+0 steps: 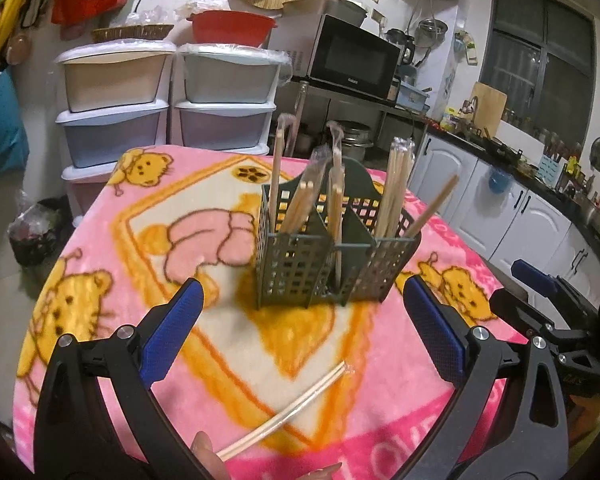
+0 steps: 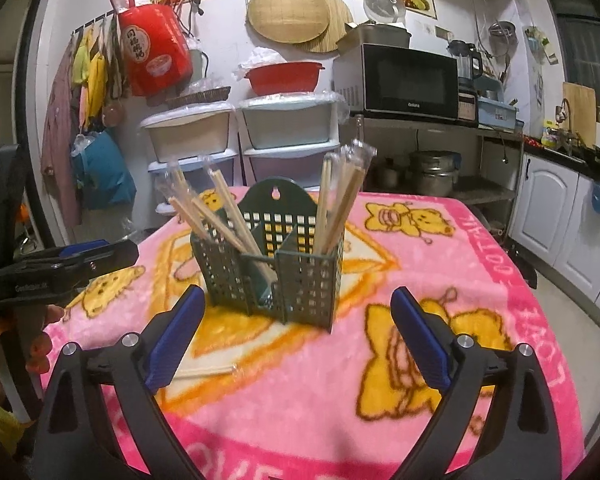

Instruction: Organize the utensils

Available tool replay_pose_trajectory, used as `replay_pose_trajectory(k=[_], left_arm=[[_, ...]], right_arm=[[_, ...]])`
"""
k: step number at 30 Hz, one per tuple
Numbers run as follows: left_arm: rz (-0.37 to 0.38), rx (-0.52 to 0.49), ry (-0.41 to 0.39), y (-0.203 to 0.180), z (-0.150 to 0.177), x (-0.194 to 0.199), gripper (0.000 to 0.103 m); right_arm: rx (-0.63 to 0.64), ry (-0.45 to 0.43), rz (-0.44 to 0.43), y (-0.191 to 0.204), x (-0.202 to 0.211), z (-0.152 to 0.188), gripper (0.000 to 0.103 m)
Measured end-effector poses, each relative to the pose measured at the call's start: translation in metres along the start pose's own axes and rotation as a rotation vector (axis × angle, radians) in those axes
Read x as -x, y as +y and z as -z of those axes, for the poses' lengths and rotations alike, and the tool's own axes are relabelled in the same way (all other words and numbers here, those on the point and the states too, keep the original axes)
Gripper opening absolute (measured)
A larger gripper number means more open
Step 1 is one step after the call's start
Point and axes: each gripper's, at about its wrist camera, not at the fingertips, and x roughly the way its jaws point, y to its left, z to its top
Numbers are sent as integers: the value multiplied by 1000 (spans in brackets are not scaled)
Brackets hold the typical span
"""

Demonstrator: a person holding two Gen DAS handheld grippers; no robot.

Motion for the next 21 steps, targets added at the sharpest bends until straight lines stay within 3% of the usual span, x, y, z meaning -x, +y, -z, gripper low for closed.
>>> replay_pose_trajectory(k=[13, 21], left_arm=[[-31, 11, -20, 1, 39, -7, 92], [-71, -9, -92, -1, 53, -10, 92]], right_arm=[[13, 9, 39, -1, -8, 36, 92], [29, -118, 60, 4, 0, 54, 95]])
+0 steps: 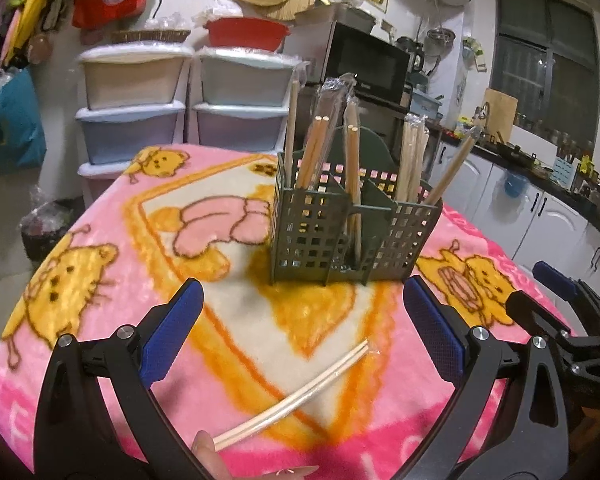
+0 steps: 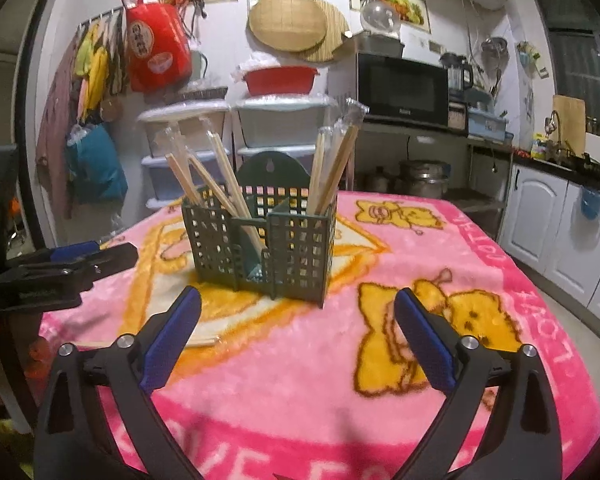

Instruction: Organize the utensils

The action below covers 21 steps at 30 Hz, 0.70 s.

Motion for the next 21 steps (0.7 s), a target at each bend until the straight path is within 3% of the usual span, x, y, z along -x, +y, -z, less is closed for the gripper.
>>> replay_pose_trajectory(k=[9, 17, 21], left_arm=[[-16, -10, -110, -4, 6, 3, 92], [-71, -26, -108, -6, 8, -1, 92], [-58, -20, -112, -3, 9, -1, 92]], right_arm=[[-16, -111, 21, -3, 7, 1, 96], [-35, -162, 69, -8, 7, 1, 96], [-24, -181, 74, -5, 9, 2, 96]])
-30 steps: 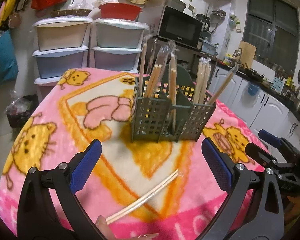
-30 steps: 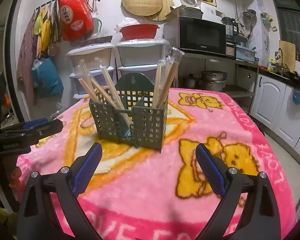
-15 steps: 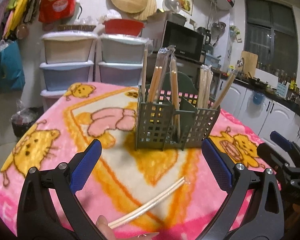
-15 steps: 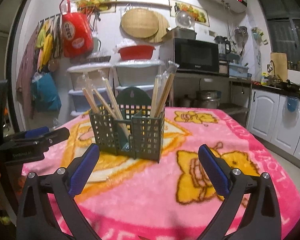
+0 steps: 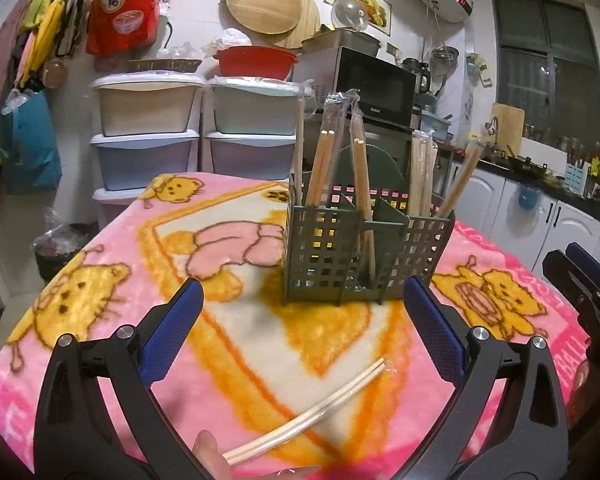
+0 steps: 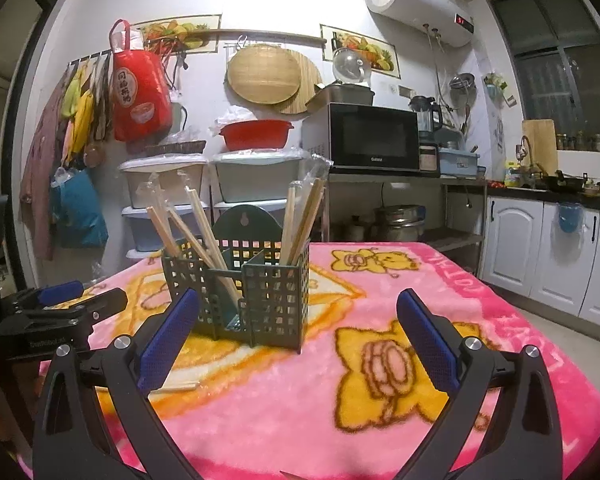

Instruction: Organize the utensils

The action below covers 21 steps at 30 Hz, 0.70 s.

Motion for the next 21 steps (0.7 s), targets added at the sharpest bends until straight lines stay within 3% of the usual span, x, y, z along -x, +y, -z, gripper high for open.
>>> replay_pose_trajectory(k=[21], left_arm=[[8, 2, -1, 2, 1, 0, 92]], right_arm=[[13, -2, -8, 3, 1, 1, 96]])
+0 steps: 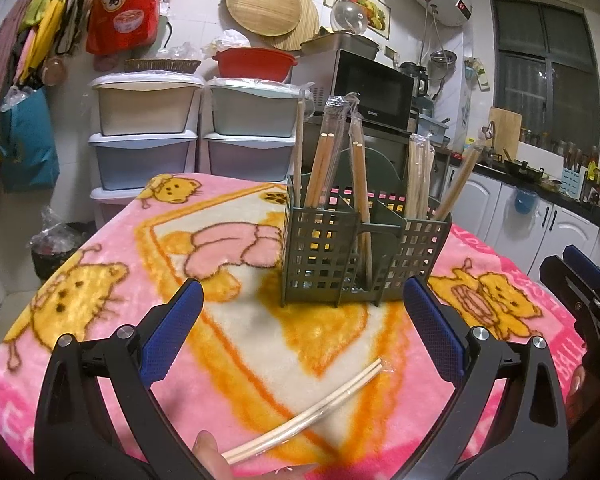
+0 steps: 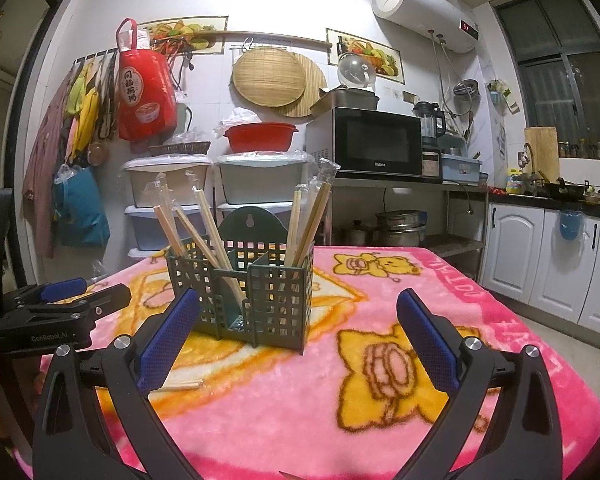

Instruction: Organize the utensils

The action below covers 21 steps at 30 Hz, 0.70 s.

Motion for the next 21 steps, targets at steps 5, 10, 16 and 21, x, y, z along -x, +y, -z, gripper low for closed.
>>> replay_pose_trajectory(k=[5, 10, 16, 21], left_arm=[[0, -1, 1, 0, 0, 0, 92], [0, 0, -1, 0, 0, 0, 92], [0, 0, 0, 1, 0, 0, 92], [0, 0, 0, 1, 0, 0, 92]], right_arm=[[-2, 2, -1, 0, 0, 0, 96], [-2, 3, -3, 1, 0, 1, 96], [-2, 4, -2, 1, 0, 1, 96], [-3, 4, -1, 1, 0, 1, 96]])
